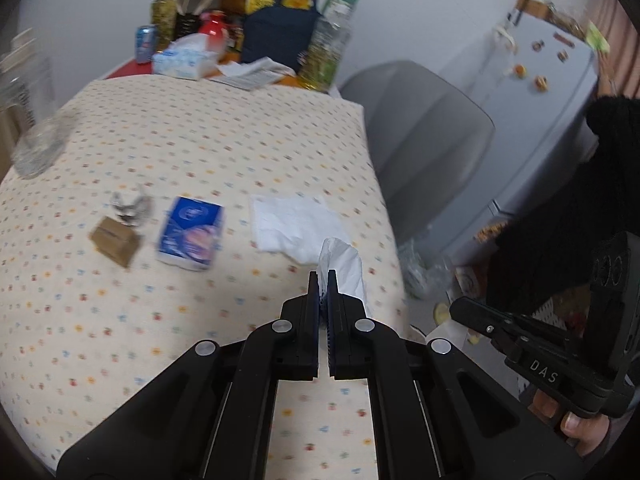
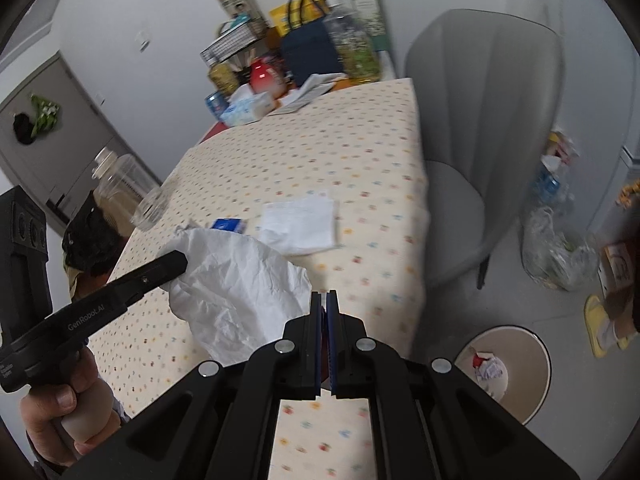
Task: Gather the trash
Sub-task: 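Carry the blue-red wrapper and white tissue over the trash bin with both grippers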
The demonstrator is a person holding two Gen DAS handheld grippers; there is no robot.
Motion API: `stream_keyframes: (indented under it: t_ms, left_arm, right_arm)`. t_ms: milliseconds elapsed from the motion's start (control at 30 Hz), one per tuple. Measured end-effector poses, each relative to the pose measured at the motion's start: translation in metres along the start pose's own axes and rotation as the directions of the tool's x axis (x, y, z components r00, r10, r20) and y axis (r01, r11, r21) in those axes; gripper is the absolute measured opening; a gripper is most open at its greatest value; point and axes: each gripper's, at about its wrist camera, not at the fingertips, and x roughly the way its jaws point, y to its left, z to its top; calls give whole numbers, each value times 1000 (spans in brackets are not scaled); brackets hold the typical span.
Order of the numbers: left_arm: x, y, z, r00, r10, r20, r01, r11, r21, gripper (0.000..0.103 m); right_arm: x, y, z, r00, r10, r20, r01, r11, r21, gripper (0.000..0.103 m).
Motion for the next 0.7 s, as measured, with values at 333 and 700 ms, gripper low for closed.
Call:
stream_keyframes:
  t_ms: [333,700]
  left_arm:
    - [61,-86,-27,989,-39,-144,56,992,116,4]
    - [115,-161,-70,967,-22,-254,83,968,236,3]
  right_arm:
    - [-28,-103,-33,997,-78,24,72,981,179,4]
    - [-31,-204,-91,991,-131,7,119,917,380,4]
